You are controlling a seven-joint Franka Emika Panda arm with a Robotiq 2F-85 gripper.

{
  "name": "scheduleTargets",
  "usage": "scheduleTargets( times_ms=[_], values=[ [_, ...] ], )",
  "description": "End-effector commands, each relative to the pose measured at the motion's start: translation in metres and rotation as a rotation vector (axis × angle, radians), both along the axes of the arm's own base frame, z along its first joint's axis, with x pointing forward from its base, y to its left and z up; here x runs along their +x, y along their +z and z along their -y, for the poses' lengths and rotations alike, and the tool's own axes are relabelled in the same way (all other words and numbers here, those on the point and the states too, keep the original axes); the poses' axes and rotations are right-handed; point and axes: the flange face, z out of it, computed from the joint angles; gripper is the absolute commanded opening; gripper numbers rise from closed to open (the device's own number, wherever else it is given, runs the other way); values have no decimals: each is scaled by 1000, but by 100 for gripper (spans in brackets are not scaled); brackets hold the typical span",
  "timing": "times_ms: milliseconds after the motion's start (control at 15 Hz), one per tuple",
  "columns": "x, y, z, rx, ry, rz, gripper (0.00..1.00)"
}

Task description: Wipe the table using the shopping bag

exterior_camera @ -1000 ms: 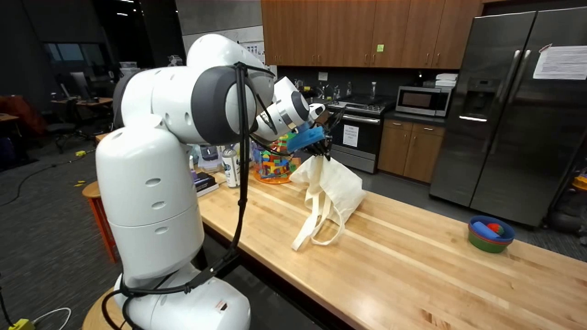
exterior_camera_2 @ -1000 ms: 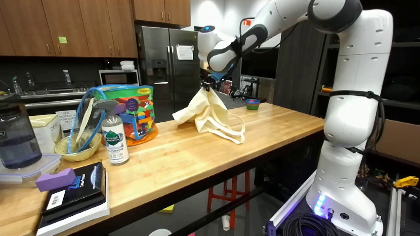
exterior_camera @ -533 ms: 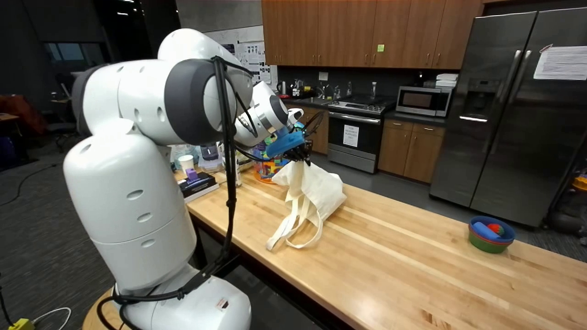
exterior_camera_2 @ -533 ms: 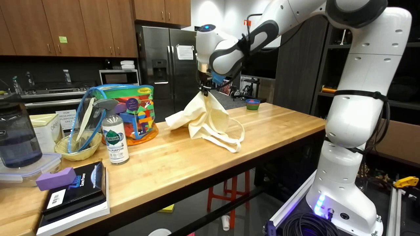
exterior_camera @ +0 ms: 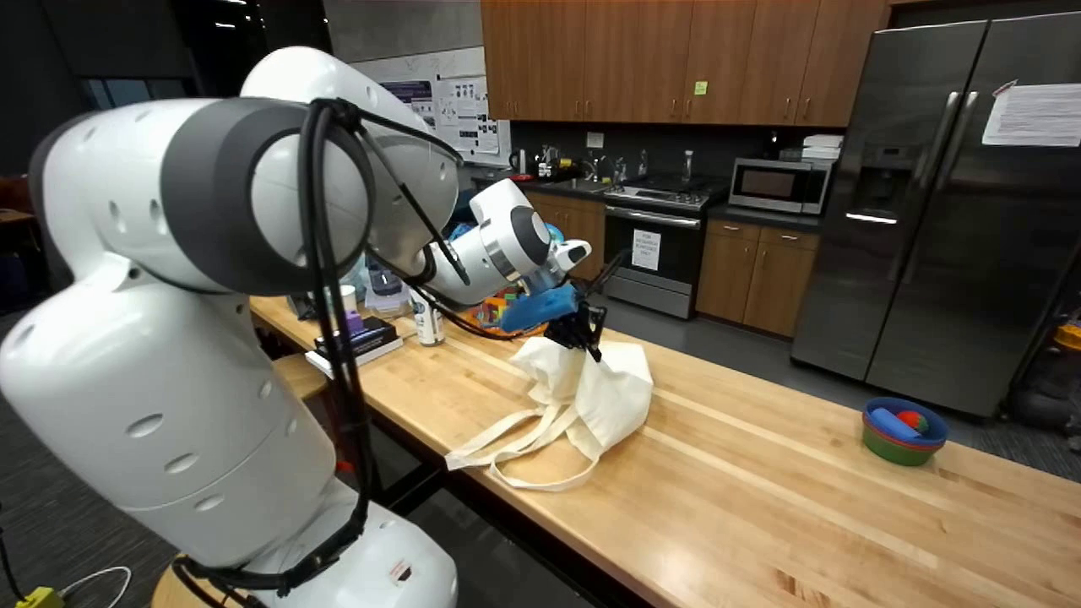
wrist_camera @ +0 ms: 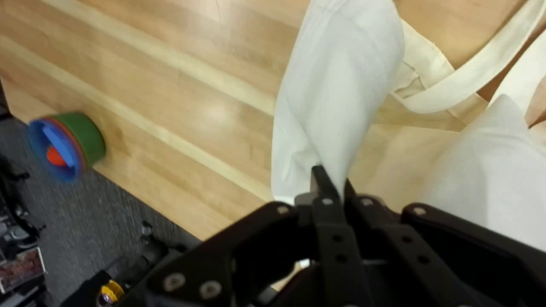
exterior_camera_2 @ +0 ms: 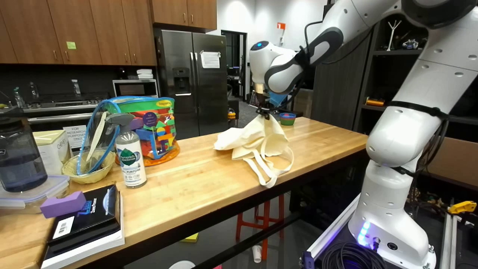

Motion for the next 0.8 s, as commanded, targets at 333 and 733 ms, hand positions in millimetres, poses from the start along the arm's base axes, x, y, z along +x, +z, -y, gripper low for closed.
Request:
scheduleTargets(
  times_ms=[333, 733],
  values=[
    [-95, -20, 131, -26, -313, -50, 0],
    [-157, -17, 206, -48, -477, -30, 0]
  ],
)
